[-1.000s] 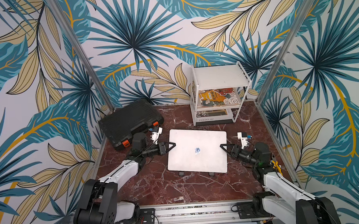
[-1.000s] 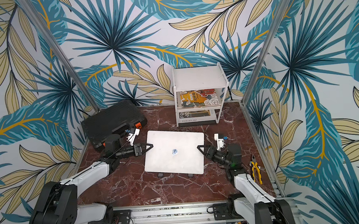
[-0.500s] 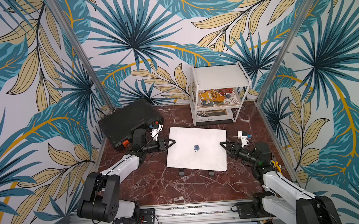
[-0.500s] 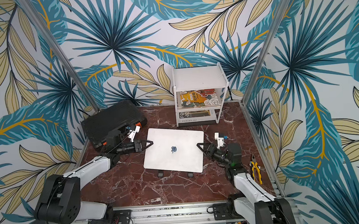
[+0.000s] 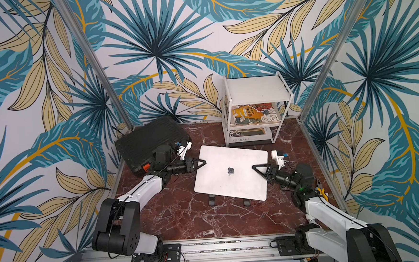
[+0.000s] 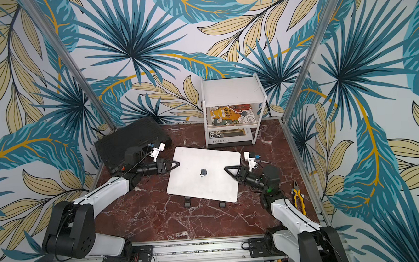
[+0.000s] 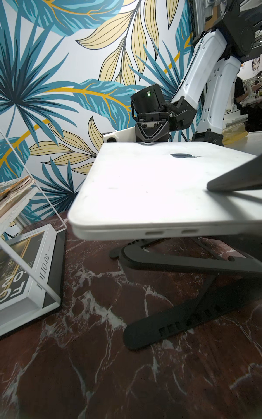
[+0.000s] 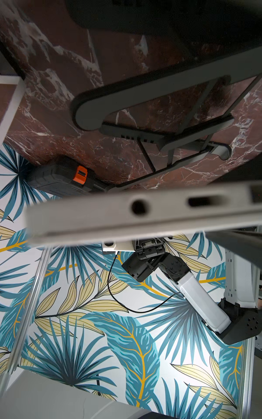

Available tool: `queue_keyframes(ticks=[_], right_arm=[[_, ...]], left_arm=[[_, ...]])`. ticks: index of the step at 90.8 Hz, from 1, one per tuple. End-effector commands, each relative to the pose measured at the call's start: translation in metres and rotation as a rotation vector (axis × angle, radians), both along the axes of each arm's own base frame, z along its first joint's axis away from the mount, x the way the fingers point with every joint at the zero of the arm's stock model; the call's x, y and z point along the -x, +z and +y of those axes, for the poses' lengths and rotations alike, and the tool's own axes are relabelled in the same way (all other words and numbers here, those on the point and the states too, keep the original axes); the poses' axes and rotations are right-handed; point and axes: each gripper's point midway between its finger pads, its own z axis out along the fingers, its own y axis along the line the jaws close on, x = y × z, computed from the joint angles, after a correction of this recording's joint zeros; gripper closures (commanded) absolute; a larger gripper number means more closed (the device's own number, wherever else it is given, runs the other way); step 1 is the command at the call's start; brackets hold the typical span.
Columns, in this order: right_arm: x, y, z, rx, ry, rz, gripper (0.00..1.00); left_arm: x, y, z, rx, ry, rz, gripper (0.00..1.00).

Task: Close the laptop lid and set it aside
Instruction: Pick up the laptop from the computer stand.

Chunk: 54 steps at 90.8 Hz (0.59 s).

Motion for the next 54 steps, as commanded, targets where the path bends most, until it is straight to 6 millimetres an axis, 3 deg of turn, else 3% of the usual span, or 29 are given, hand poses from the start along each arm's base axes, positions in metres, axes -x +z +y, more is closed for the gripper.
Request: queue_keyframes(ticks=[1, 19, 36, 48, 54], right_arm=[[0.020, 0.069, 0.016, -0.073, 0.130, -0.251, 0.74], [0.021, 0.068, 0.016, -0.042, 0.125, -0.257, 0.86], [0.019, 0.072, 0.016, -0.024, 0.126, -0.253, 0.92], [0.016, 0.083, 0.018, -0.028, 0.130, -0.255, 0.99], [0.014, 0.091, 0.019, -0.034, 0.132, -0.258, 1.00]], left_arm=[[-0.006, -0.004, -0.002, -0.108, 0.037, -0.089, 0.82], [-0.007, -0.003, -0.002, -0.119, 0.027, -0.086, 0.80], [-0.008, 0.015, -0.006, -0.077, -0.007, -0.104, 0.62], [-0.007, 0.036, -0.001, -0.053, -0.023, -0.142, 0.43], [-0.006, 0.049, 0.004, -0.018, -0.040, -0.163, 0.41]])
